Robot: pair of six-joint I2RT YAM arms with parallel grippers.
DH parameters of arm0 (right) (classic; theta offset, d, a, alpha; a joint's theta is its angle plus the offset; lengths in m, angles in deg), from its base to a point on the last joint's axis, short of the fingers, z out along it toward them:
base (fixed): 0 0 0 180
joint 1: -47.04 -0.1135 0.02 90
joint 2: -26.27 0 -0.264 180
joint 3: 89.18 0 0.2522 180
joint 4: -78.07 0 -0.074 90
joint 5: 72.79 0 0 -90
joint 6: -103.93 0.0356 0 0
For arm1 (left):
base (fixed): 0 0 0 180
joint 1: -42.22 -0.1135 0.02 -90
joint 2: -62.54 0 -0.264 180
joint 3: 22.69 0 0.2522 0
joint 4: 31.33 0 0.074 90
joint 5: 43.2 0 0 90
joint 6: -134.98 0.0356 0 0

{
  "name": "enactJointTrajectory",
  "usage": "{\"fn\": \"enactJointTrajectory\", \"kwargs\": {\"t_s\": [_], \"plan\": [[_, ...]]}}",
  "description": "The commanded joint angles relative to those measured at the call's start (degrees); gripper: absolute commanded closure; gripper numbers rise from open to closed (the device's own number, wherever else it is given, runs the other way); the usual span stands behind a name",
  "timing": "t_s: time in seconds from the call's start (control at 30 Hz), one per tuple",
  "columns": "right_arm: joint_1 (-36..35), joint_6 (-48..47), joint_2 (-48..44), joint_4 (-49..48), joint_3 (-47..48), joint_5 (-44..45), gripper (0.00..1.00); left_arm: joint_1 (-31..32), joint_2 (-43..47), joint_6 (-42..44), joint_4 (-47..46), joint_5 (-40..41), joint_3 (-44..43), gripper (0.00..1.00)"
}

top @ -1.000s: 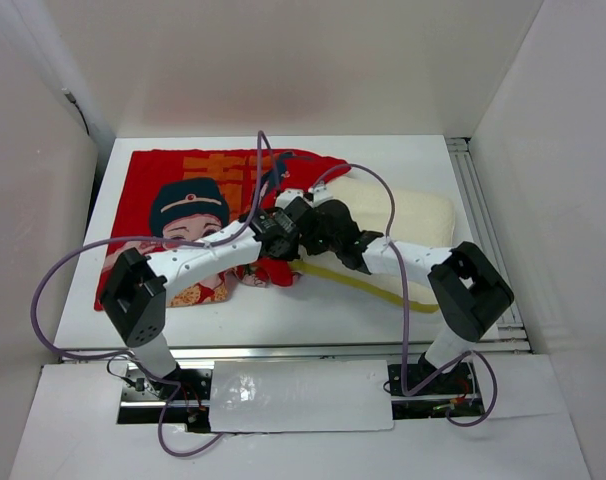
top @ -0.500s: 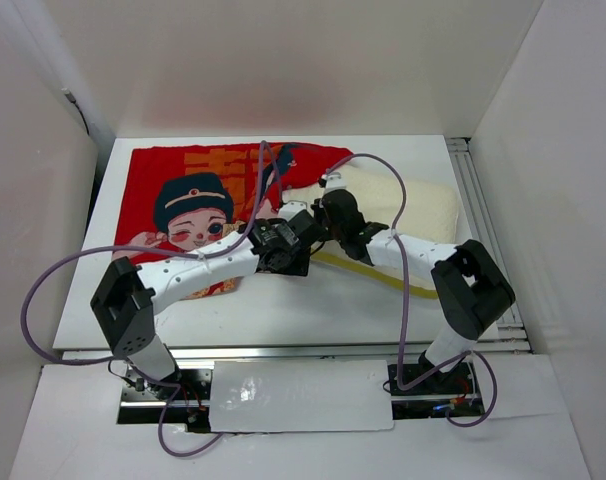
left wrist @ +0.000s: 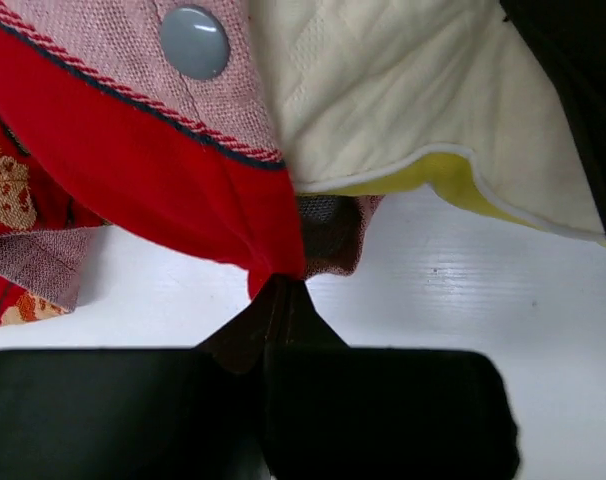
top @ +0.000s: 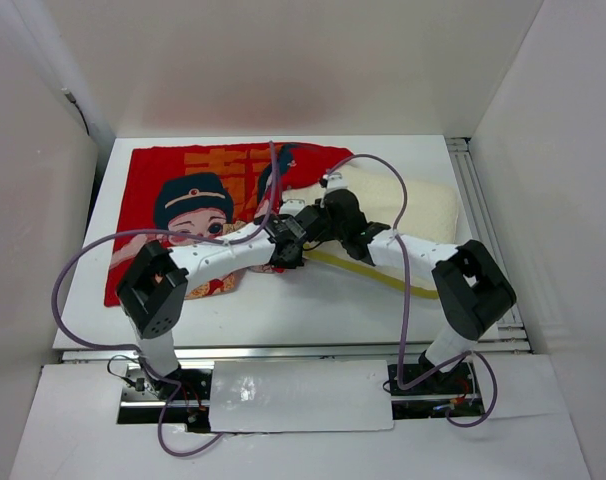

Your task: Put the pillow into the pillowcase

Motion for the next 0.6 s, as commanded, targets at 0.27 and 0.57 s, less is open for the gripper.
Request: {"fn": "enactJointTrajectory", "kwargs": {"t_s": [0.27, 0.57], "plan": [[5.39, 11.44, -3.99, -2.26, 9.24, 0.76, 1.0, 20.82, 5.97, 13.21, -8.27, -6.08, -8.36, 1.0], [11.73, 20.14, -8.39, -15.23, -5.38, -21.53, 1.0, 22.15, 12.29, 15.77, -21.1, -21.4, 1.74, 1.0]]}}
